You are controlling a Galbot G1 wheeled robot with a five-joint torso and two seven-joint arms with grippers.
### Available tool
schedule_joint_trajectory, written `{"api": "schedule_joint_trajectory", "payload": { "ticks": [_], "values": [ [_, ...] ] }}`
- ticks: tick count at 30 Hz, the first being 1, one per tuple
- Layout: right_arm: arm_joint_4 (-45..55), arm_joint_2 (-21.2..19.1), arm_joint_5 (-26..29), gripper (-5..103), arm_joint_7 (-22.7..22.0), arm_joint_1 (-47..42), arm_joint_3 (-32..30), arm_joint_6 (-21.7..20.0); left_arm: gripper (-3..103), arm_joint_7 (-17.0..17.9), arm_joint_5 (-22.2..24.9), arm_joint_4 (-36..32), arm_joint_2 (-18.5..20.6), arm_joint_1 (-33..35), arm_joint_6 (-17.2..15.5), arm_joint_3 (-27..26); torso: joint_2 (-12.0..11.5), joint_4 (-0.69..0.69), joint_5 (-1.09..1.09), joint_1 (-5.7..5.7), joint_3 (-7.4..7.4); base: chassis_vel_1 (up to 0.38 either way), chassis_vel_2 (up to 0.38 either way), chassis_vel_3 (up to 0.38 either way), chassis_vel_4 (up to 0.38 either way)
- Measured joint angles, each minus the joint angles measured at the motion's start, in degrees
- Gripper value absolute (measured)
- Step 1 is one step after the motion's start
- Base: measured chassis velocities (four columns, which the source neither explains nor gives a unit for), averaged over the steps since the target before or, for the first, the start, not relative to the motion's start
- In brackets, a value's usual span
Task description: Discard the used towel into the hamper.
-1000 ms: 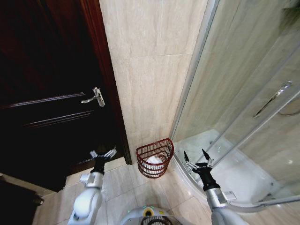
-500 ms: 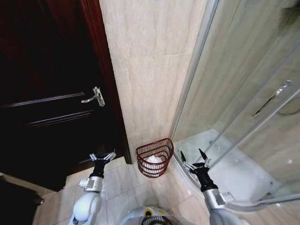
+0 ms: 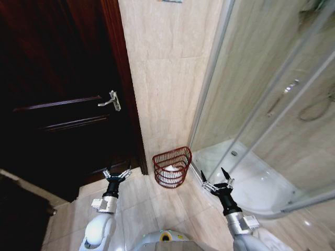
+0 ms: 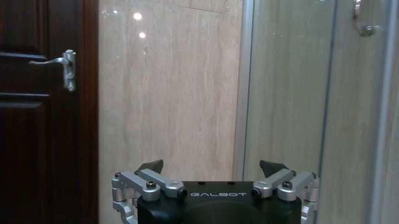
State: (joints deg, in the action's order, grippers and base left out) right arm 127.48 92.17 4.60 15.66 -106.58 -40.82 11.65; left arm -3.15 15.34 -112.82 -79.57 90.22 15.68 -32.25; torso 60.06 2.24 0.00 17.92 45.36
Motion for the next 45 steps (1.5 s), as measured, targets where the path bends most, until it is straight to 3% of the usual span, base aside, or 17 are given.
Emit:
{"api": "schedule_joint_trajectory", "payload": {
  "ticks": [9,14,38,42,45],
  "values": [
    [-1.2,0.0,-0.1,100,-0.1,0.3,0.0,0.6,100,-0.1,-0.8,0.1,-0.4,-0.6,0.1,0.9,0.0,0.01,0.01,-0.03,-0.01,0.278,-0.293,-0.3,0.272],
    [-1.7,0.0,-0.3,100,-0.1,0.5,-0.1,0.8,100,0.4,-4.0,0.7,-0.9,-1.5,1.0,1.3,0.0,0.01,0.0,-0.06,-0.02,0.103,-0.136,-0.138,0.146],
    [-2.0,0.0,-0.8,100,-1.6,0.2,0.3,1.4,100,0.1,-4.7,2.3,-0.5,-3.0,1.4,2.6,0.0,0.0,0.0,0.0,-0.01,-0.065,-0.045,-0.045,-0.073],
    [-2.2,0.0,-1.6,100,-3.4,0.1,0.3,1.7,100,-0.2,-4.7,2.5,-0.7,-3.3,1.4,2.9,0.0,0.0,0.0,0.0,-0.01,-0.131,-0.101,-0.1,-0.143],
    [-2.8,0.0,-3.0,100,-8.9,0.0,0.0,1.9,100,-1.3,-4.3,2.9,-0.8,-3.6,1.5,3.3,0.0,0.0,0.0,0.01,0.0,-0.121,-0.104,-0.128,-0.138]
  ]
}}
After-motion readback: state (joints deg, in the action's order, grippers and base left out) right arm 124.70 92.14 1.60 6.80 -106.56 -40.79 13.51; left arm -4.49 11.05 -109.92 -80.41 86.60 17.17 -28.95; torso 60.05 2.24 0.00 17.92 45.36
